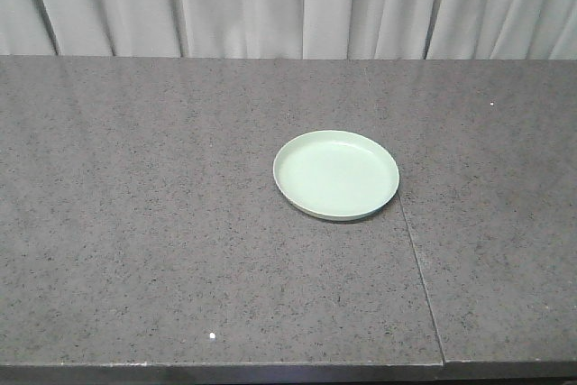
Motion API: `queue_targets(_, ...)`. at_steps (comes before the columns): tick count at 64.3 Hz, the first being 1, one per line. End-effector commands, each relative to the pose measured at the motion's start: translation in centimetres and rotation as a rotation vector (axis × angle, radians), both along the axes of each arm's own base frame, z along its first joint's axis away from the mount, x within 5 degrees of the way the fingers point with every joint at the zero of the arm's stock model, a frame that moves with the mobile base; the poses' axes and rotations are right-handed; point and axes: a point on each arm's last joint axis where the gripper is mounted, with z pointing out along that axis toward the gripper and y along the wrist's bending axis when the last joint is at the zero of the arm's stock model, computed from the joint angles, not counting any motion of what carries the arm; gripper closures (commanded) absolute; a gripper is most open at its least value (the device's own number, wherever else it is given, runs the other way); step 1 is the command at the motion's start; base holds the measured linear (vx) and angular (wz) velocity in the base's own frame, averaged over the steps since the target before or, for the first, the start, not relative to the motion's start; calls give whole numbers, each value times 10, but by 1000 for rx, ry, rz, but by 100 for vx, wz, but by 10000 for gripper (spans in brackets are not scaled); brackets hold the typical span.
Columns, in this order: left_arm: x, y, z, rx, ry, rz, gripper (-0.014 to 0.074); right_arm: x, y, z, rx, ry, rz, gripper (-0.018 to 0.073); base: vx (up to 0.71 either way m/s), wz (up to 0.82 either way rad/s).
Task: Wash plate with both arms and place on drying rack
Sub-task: 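Move the right gripper toward the pale green plate on the counter, then lower the right gripper and close it on the plate's rim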
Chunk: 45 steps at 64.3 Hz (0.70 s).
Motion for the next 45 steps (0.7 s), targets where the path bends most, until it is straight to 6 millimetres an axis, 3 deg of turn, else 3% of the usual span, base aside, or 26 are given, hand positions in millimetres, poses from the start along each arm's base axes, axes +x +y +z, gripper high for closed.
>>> queue_targets(1, -3, 0, 17, -3, -116, 5, 603, 12, -1, 26, -58, -54, -22, 552, 0, 0)
queue_targets(10, -3, 0, 17, -3, -116, 5, 603, 31, 4, 44, -179, 60, 38, 470, 0, 0)
queue_targets(21, -3, 0, 17, -3, -116, 5, 603, 58, 11, 71, -244, 90, 110, 174, 0, 0)
queue_targets(30, -3, 0, 17, -3, -116, 5, 603, 82, 9, 74, -233, 32, 60, -16, 0, 0)
queue_targets(37, -3, 0, 17, -3, -116, 5, 603, 102, 14, 78, -274, 93, 119, -32, 0, 0)
queue_targets(45, -3, 0, 17, -3, -116, 5, 603, 132, 23, 97, -295, 163, 222, -16, 0, 0)
